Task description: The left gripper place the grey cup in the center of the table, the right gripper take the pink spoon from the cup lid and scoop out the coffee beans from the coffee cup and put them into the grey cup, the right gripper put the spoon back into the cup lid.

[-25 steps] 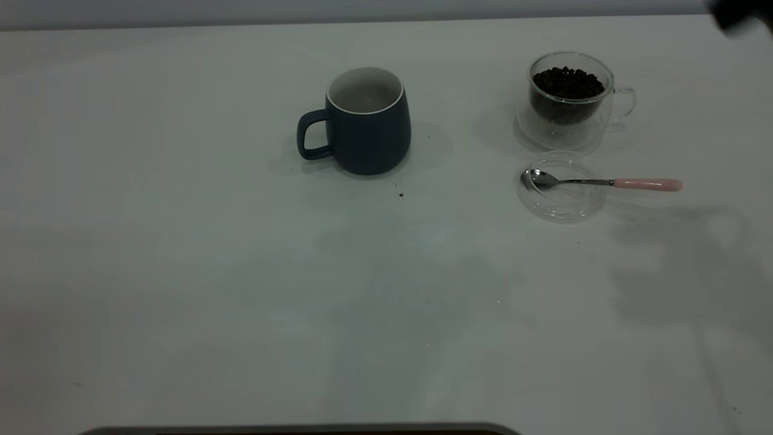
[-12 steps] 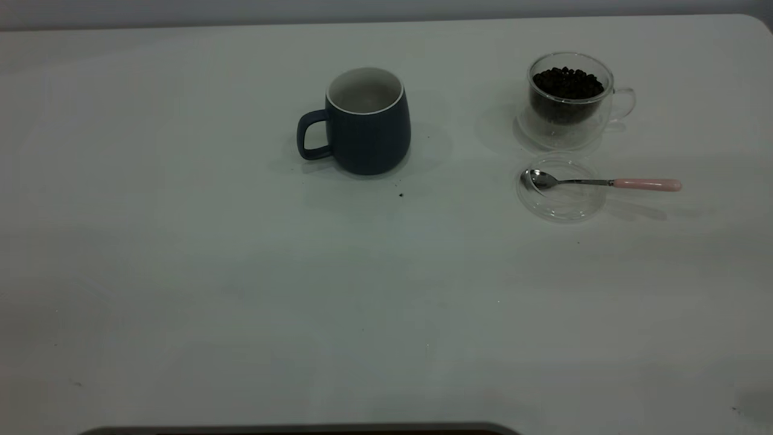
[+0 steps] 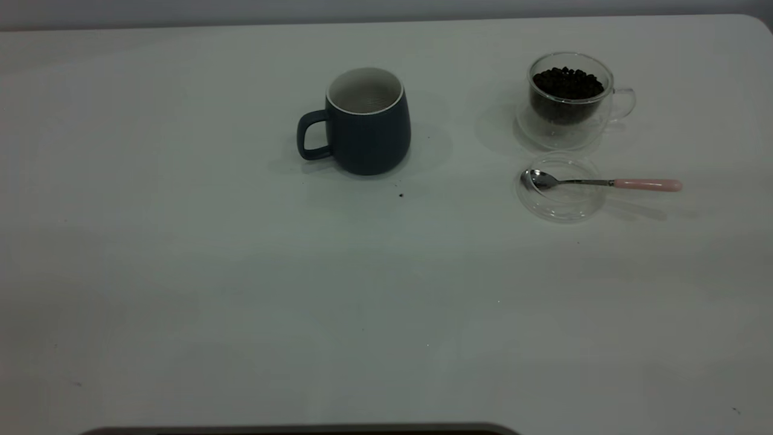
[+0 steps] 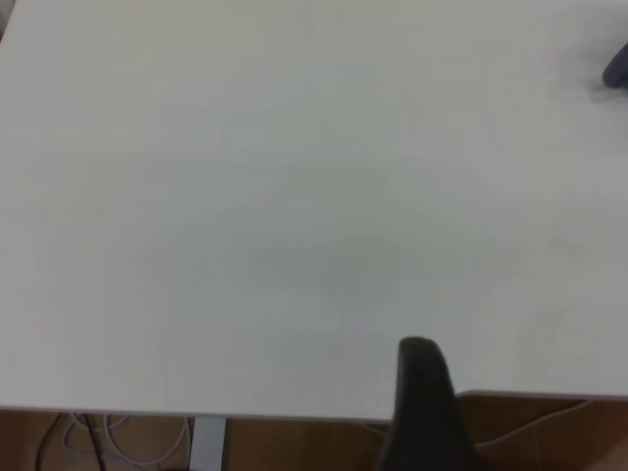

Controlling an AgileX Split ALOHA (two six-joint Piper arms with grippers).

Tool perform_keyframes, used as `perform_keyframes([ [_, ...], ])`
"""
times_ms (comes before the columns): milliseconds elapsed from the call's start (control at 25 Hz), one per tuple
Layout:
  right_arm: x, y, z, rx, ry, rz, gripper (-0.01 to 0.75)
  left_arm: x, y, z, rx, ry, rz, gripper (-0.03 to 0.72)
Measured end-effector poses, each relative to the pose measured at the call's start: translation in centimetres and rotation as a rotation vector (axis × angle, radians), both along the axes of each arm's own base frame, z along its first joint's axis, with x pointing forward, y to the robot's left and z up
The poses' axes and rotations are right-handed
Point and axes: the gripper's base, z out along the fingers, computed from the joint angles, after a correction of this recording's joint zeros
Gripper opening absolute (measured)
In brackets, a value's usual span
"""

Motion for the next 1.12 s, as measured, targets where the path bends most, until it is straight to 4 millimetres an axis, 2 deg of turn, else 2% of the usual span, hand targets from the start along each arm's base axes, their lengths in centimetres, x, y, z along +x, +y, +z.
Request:
perform_keyframes([
  [280,-3.2,-0.1,0.3,0.005,-0.210,-0.006,0.573,0.0,0.0,0.0,0.001,0.000,-0.001,0.567],
  [1120,-3.3,-0.1,0.3,0.002,-0.215,-0.033,0.573,0.0,0.0,0.0,0.002,0.000,-0.002,0.567],
])
